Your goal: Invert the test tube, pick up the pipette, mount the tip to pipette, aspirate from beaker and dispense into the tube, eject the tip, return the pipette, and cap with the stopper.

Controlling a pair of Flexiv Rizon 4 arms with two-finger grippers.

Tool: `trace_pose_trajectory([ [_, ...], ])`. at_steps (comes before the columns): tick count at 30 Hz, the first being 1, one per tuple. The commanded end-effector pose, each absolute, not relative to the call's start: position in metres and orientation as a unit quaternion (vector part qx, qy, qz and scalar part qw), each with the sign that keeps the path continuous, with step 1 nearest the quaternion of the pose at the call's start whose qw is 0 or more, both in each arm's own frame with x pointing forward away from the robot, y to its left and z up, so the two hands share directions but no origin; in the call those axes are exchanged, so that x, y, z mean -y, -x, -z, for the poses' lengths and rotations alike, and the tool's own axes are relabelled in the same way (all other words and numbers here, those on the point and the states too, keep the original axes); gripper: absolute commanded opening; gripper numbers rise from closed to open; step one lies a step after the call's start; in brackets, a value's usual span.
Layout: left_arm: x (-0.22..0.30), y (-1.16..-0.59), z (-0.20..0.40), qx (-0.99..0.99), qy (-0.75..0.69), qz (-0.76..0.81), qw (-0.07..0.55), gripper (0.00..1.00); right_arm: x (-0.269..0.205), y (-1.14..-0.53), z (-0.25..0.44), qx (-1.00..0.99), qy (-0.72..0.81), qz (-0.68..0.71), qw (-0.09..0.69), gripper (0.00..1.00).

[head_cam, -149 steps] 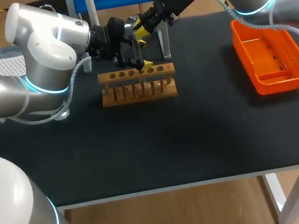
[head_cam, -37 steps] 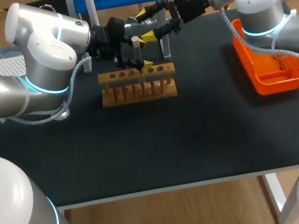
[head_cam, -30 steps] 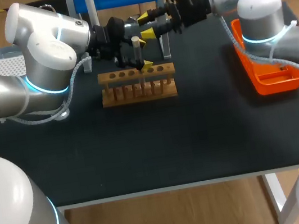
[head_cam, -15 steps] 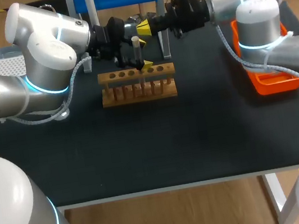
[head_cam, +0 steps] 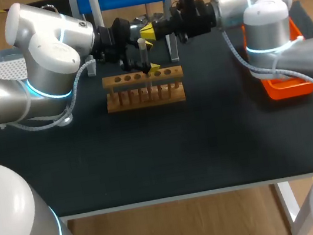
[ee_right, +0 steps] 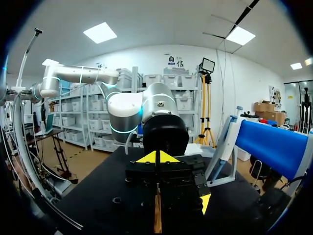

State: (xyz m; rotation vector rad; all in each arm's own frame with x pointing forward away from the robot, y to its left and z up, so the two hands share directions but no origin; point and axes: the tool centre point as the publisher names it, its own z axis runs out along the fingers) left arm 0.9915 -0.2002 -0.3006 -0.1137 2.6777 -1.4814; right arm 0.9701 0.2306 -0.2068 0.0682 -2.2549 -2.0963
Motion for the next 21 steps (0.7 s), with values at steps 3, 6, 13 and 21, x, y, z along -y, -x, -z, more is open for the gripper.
trace_pose_trajectory([
  [3, 0.2, -0.992, 0.301, -0.874, 0.036, 0.484, 0.038, 1.0, -0.236, -0.971, 0.209, 0.732, -0.023, 0.681, 0.033, 0.0],
  [6, 0.2, -0.992, 0.301, -0.874, 0.036, 0.484, 0.038, 1.0, -0.237, -0.972, 0.211, 0.732, -0.023, 0.68, 0.034, 0.0],
  [13, 0.2, -0.992, 0.301, -0.874, 0.036, 0.484, 0.038, 1.0, -0.239, -0.973, 0.217, 0.734, -0.021, 0.678, 0.038, 0.0],
  [21, 0.2, -0.992, 0.301, -0.874, 0.036, 0.484, 0.038, 1.0, -0.24, -0.975, 0.222, 0.735, -0.018, 0.677, 0.041, 0.0],
])
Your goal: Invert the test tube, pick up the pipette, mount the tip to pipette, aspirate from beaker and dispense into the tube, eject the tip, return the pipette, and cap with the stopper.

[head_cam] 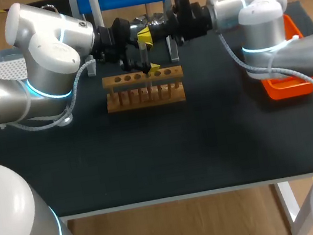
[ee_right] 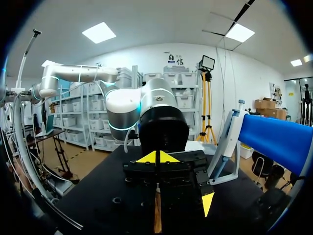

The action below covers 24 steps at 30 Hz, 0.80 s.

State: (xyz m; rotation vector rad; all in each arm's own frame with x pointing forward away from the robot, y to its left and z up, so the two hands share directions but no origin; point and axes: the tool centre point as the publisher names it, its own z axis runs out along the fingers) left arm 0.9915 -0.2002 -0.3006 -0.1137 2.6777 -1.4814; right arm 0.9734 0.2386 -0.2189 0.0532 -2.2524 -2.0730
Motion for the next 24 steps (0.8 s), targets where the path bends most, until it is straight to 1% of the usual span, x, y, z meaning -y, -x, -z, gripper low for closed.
trace_pose_trajectory([
  [1, 0.2, -0.992, 0.301, -0.874, 0.036, 0.484, 0.038, 1.0, -0.24, -0.975, 0.223, 0.735, -0.017, 0.677, 0.041, 0.0],
  [13, 0.2, -0.992, 0.301, -0.874, 0.036, 0.484, 0.038, 1.0, -0.24, -0.973, 0.232, 0.737, -0.01, 0.674, 0.045, 0.0],
  [24, 0.2, -0.992, 0.301, -0.874, 0.036, 0.484, 0.038, 1.0, -0.236, -0.977, 0.212, 0.727, -0.011, 0.686, 0.033, 0.0],
])
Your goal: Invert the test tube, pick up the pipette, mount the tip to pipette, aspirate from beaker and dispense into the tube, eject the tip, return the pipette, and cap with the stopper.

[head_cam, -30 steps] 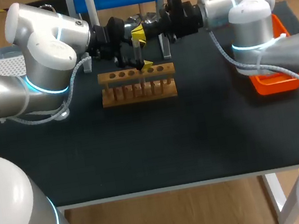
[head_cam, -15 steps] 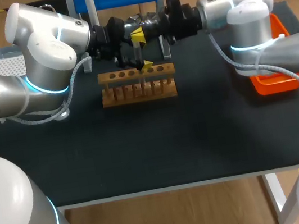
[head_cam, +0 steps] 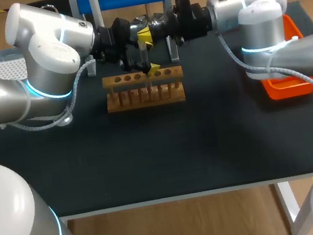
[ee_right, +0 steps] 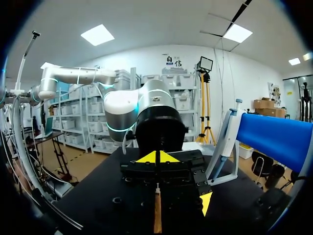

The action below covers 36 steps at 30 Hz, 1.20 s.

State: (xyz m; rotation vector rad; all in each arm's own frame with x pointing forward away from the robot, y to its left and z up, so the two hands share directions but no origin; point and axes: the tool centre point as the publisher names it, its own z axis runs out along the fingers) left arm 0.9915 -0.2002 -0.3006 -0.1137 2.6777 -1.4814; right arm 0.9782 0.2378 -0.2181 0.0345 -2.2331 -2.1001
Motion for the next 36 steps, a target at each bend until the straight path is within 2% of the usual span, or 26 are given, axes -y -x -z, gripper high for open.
trace_pose_trajectory([
  [1, 0.2, -0.992, 0.301, -0.874, 0.036, 0.484, 0.038, 1.0, -0.235, -0.977, 0.211, 0.727, -0.012, 0.686, 0.033, 0.0],
  [2, 0.2, -0.992, 0.301, -0.874, 0.036, 0.484, 0.038, 1.0, -0.234, -0.976, 0.207, 0.726, -0.013, 0.687, 0.03, 0.0],
  [3, 0.2, -0.992, 0.301, -0.874, 0.036, 0.484, 0.038, 1.0, -0.232, -0.976, 0.204, 0.726, -0.014, 0.688, 0.027, 0.14],
  [5, 0.2, -0.992, 0.301, -0.874, 0.036, 0.484, 0.038, 1.0, -0.228, -0.975, 0.201, 0.727, -0.017, 0.686, 0.02, 0.49],
  [6, 0.2, -0.992, 0.301, -0.874, 0.036, 0.484, 0.038, 1.0, -0.225, -0.974, 0.197, 0.727, -0.017, 0.686, 0.016, 1.0],
  [19, 0.2, -0.992, 0.301, -0.874, 0.036, 0.484, 0.038, 1.0, -0.173, -0.971, 0.191, 0.747, -0.005, 0.664, -0.019, 1.0],
  [36, 0.2, -0.992, 0.301, -0.874, 0.036, 0.484, 0.038, 1.0, -0.121, -0.961, 0.228, 0.777, 0.031, 0.627, -0.043, 1.0],
])
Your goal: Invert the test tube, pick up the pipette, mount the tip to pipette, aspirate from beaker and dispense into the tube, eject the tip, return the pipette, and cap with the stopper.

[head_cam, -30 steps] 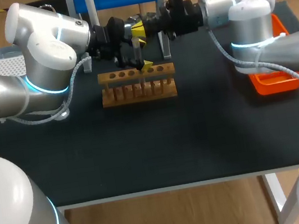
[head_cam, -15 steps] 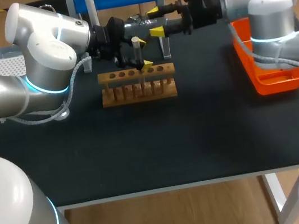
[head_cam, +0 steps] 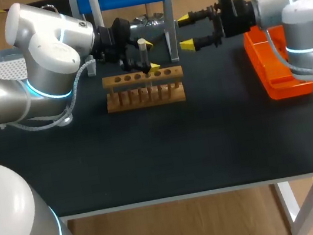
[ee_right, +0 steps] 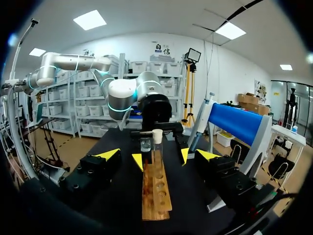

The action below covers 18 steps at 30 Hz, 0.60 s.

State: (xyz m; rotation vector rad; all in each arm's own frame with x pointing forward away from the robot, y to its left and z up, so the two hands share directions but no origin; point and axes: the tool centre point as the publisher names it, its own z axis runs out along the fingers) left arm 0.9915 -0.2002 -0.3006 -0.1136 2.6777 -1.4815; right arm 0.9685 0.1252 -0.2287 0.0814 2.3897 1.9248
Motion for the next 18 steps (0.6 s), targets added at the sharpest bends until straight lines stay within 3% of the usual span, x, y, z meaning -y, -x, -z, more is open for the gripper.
trace_pose_trajectory([
  [1, 0.1997, -0.9923, 0.3008, -0.874, 0.036, 0.484, 0.038, 1.0, -0.1213, -0.9608, 0.2277, -0.777, -0.031, -0.627, 0.043, 1.0],
  [18, 0.1923, -0.9892, 0.301, -0.875, 0.043, 0.48, 0.041, 1.0, -0.1213, -0.9608, 0.2277, -0.777, -0.031, -0.627, 0.043, 1.0],
])
